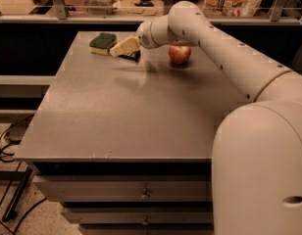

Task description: Move rxbar chocolate near sponge

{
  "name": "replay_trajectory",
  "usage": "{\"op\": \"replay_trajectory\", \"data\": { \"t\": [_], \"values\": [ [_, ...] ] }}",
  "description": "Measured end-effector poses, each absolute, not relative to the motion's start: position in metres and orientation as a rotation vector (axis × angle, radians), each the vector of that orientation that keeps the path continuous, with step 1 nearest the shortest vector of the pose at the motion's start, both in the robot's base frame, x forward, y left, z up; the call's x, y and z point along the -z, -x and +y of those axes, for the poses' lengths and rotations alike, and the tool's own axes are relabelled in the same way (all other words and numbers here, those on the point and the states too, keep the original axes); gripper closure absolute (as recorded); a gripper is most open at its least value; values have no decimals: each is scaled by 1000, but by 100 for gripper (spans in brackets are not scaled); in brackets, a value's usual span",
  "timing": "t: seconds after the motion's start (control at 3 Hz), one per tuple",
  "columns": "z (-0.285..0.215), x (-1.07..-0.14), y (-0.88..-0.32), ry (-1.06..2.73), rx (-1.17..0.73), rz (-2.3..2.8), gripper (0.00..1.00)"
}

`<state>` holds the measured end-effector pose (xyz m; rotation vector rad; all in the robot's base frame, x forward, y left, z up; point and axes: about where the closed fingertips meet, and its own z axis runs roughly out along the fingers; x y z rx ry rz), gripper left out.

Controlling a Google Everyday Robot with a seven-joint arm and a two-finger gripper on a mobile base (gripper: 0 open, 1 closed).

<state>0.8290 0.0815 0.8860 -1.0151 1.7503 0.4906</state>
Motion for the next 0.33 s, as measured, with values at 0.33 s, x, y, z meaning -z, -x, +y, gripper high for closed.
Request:
{"op": "replay_trajectory", "data": {
  "t": [0.33],
  "values": [
    [82, -886, -829, 1015, -491, 1750, 0]
  ]
}}
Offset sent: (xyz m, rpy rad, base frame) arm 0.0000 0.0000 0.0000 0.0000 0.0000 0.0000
